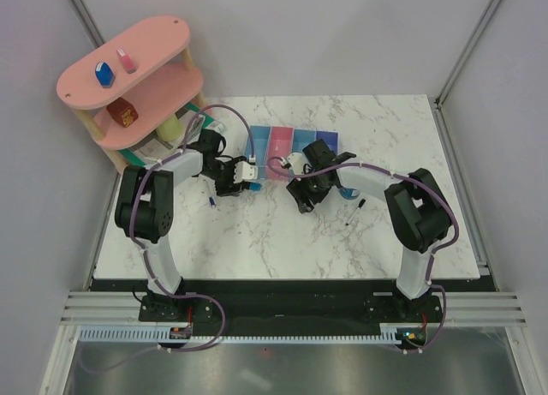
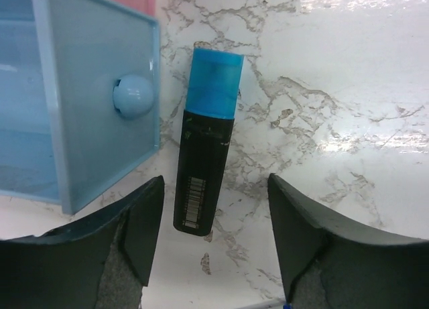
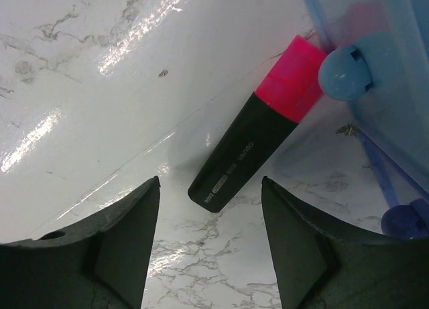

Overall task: Sort the stationery into containers
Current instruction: Move the pen to the center of the board, then pick up the pen from the center of the board.

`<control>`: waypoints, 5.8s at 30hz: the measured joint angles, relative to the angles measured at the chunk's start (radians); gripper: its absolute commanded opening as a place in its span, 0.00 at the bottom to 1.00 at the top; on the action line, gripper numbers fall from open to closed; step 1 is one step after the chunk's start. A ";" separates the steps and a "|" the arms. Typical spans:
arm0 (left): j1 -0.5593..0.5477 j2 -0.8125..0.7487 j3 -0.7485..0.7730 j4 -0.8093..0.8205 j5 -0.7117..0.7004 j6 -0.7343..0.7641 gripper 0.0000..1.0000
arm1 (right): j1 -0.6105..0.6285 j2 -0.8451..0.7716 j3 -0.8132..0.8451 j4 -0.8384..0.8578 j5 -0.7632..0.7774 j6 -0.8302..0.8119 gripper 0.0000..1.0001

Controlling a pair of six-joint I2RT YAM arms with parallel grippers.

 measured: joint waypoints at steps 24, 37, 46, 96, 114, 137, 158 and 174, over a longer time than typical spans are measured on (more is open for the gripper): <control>-0.039 0.006 0.065 -0.050 -0.067 0.034 0.02 | -0.014 0.041 0.022 0.037 -0.026 0.050 0.66; -0.050 -0.127 -0.034 -0.224 -0.066 0.003 0.14 | -0.014 0.056 0.031 0.095 0.026 0.105 0.64; -0.070 -0.097 -0.055 -0.233 -0.070 -0.033 0.50 | -0.014 0.056 0.030 0.101 0.054 0.109 0.64; -0.073 0.023 0.093 -0.210 -0.108 0.187 0.66 | 0.004 0.057 0.024 0.117 0.095 0.111 0.59; -0.103 -0.011 0.021 -0.214 -0.137 0.194 0.28 | 0.041 0.042 -0.018 0.183 0.185 0.139 0.16; -0.207 -0.100 -0.093 -0.222 -0.139 0.022 0.02 | 0.084 -0.018 -0.057 0.085 0.255 0.130 0.00; -0.213 -0.151 0.096 -0.365 0.053 -0.390 0.02 | 0.091 -0.131 0.058 -0.005 0.211 0.114 0.00; -0.167 -0.138 0.218 -0.258 0.145 -0.711 0.02 | 0.011 -0.073 0.265 -0.008 0.288 0.136 0.00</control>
